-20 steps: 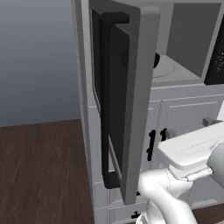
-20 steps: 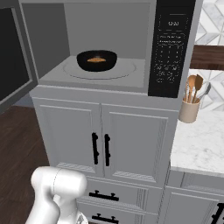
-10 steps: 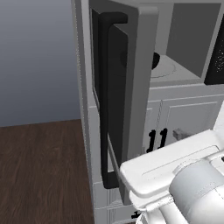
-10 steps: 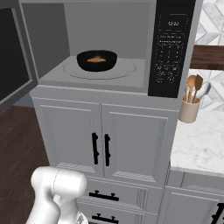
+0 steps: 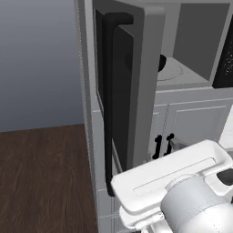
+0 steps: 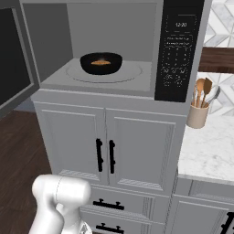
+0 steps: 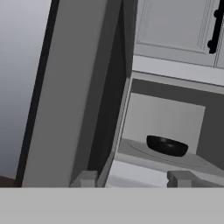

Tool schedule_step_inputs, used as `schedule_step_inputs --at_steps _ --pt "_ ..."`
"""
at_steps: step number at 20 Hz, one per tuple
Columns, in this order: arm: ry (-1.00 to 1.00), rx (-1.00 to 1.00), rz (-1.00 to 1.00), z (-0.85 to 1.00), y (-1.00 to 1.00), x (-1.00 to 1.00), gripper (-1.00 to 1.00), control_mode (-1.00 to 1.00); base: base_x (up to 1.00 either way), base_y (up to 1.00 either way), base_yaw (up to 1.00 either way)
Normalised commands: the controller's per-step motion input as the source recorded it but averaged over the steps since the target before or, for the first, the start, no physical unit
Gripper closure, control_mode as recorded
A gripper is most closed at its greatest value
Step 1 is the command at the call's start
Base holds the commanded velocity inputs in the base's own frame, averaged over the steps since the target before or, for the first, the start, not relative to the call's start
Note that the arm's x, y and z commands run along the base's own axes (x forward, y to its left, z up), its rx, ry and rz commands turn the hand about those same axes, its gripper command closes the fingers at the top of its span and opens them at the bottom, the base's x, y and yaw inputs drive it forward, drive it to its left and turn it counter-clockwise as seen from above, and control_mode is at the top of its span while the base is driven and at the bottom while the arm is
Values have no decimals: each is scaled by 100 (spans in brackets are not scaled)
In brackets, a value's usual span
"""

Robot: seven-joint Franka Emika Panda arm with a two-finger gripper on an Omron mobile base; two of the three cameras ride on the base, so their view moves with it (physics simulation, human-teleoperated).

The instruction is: Open the microwave, place the bowl with waffle inside the microwave, then close the microwave door and turn it on.

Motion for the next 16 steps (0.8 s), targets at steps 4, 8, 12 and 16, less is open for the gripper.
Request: schedule_step_inputs --at_steps 4,8,12,16 --pt "0 0 2 0 11 -37 -100 -100 0 0 0" --pt "0 0 0 0 10 -38 -100 -100 0 0 0" --pt "0 0 0 0 21 -44 -100 -100 0 0 0" --pt "-2 0 0 0 45 -16 -100 -100 0 0 0"
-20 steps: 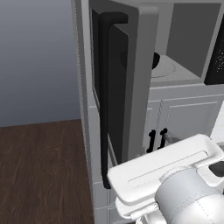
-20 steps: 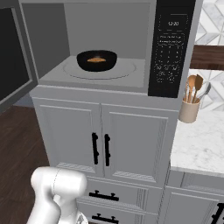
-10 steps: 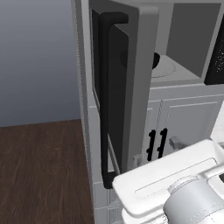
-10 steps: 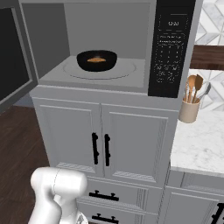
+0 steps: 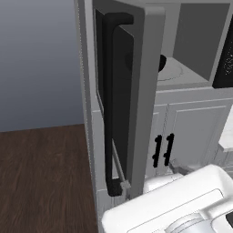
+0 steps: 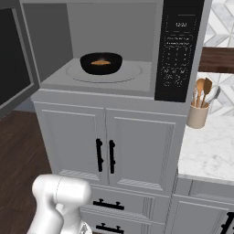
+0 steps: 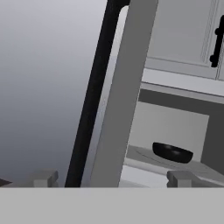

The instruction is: Open the microwave, place the bowl with waffle inside the microwave, then close the microwave door and turn it on.

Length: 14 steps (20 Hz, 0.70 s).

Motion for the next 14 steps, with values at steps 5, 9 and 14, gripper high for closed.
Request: schedule_step_inputs --at_steps 5,9,14 --pt "-5 0 0 0 58 1 -100 -100 0 0 0" --pt "-4 0 0 -5 52 3 -100 -100 0 0 0" --pt "-5 0 -3 -5 40 17 -100 -100 0 0 0"
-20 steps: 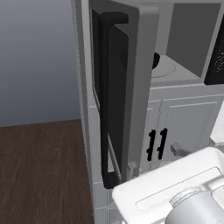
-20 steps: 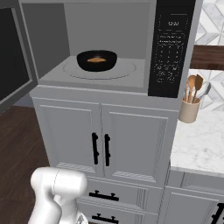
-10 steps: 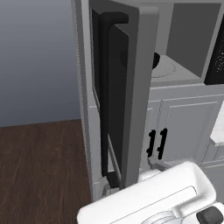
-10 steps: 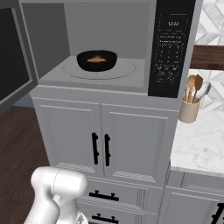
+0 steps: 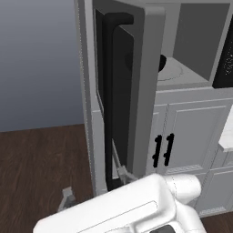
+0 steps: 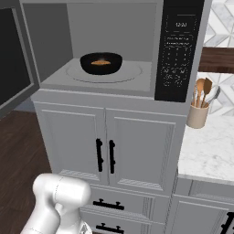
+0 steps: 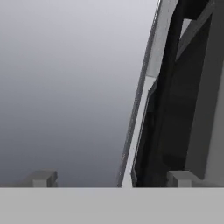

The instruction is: Open the microwave, place the bowl with waffle inside the microwave, then close the microwave door and turn it on.

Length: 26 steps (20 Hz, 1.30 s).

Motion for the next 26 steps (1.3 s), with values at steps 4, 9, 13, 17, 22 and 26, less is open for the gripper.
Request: schedule_step_inputs --at_steps 4,9,13,17,22,26 --pt "-7 0 -19 -17 14 44 -100 -100 0 0 0" --pt "-10 0 -26 -23 6 50 -100 -100 0 0 0" --pt "-11 0 -15 -32 1 17 -100 -100 0 0 0" --pt "-10 0 -19 -20 0 31 -100 -100 0 0 0" --pt "-10 0 -19 -13 0 45 -100 -100 0 0 0" --pt "-8 0 -21 -11 0 50 -100 -100 0 0 0"
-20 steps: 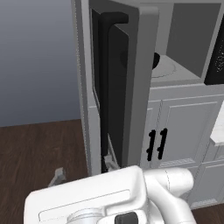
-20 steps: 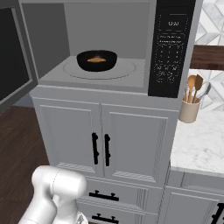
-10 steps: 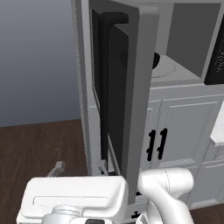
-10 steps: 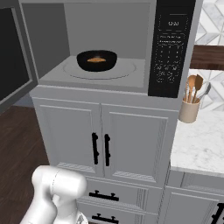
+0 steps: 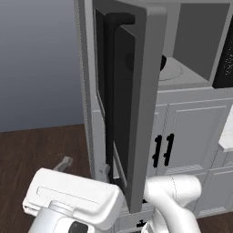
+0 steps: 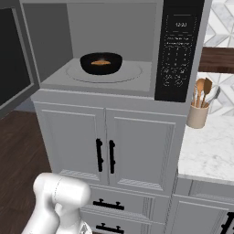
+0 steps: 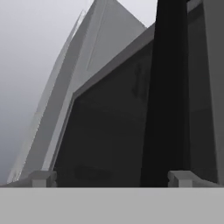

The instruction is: Open the microwave, place the bowl with waffle inside the microwave, then close the microwave door and turn it on.

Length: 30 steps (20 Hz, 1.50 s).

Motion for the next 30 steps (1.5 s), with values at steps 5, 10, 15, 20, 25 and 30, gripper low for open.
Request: schedule_step_inputs --at_steps 5,10,15,20,25,30 --pt "-5 0 -22 -8 -3 46 -100 -100 0 0 0" --pt "-4 -1 -10 -18 2 14 -100 -100 0 0 0" --pt "-7 -3 0 -8 23 4 -100 -100 0 0 0" --pt "-5 0 0 0 9 65 -100 -100 0 0 0" --pt "-3 0 0 0 6 73 -100 -100 0 0 0" --pt "-2 0 -1 0 -14 50 -100 -100 0 0 0"
